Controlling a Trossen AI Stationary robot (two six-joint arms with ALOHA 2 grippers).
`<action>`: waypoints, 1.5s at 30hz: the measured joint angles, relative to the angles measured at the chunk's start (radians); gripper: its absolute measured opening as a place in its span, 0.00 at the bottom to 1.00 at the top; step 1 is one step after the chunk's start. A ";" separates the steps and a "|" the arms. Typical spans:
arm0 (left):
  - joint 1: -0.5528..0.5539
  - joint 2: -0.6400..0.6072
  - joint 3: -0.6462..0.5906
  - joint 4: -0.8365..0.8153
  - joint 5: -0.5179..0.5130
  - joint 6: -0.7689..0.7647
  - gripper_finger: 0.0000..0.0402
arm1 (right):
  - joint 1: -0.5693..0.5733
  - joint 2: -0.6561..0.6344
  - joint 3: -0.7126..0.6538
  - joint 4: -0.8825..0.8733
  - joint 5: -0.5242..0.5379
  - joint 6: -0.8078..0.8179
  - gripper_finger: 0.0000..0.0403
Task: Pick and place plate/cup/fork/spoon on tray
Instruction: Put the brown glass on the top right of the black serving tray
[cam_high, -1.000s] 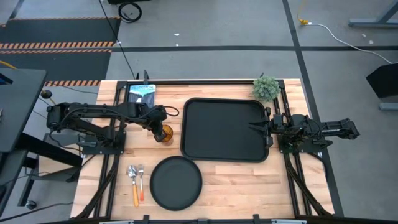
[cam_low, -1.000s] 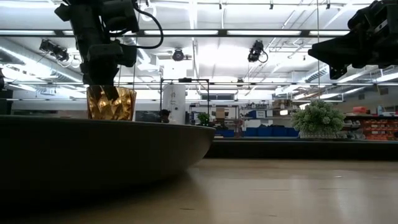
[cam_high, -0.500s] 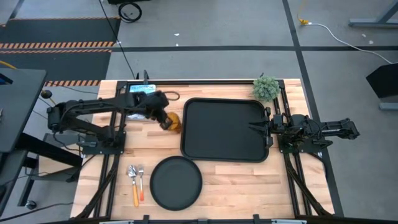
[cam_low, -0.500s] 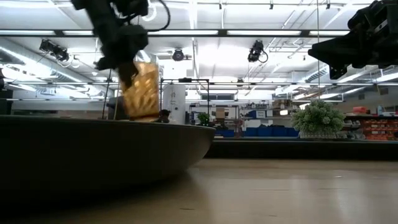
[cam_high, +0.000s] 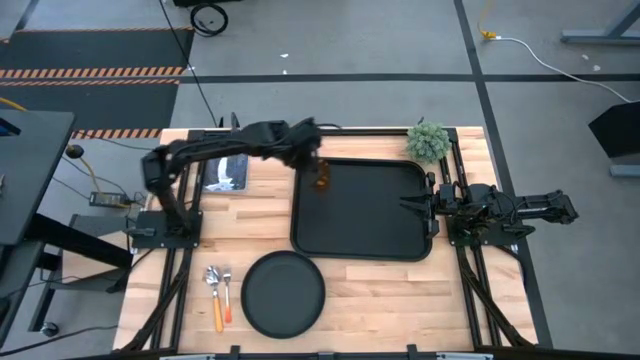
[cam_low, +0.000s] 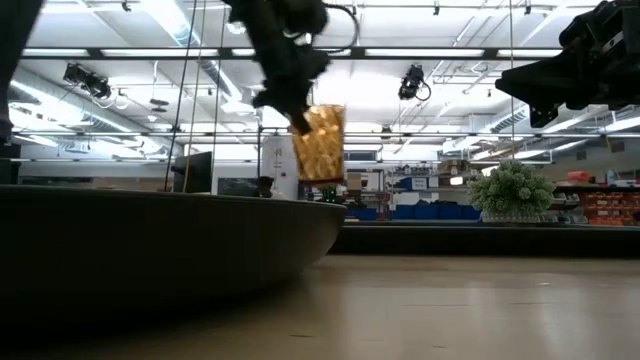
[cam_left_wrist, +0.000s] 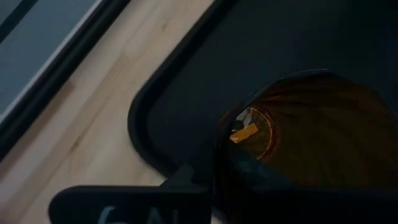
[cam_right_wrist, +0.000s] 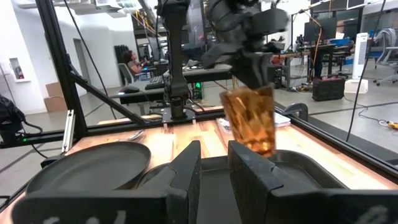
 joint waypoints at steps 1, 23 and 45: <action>0.000 0.034 0.040 -0.007 0.000 0.009 0.05 | 0.000 0.000 0.000 0.000 0.000 0.000 0.22; 0.002 0.528 0.607 -0.046 0.028 0.096 0.05 | 0.000 0.000 0.000 0.000 0.000 0.000 0.22; -0.017 0.555 0.618 0.004 0.080 0.134 0.31 | 0.000 0.000 0.000 0.000 0.000 0.000 0.22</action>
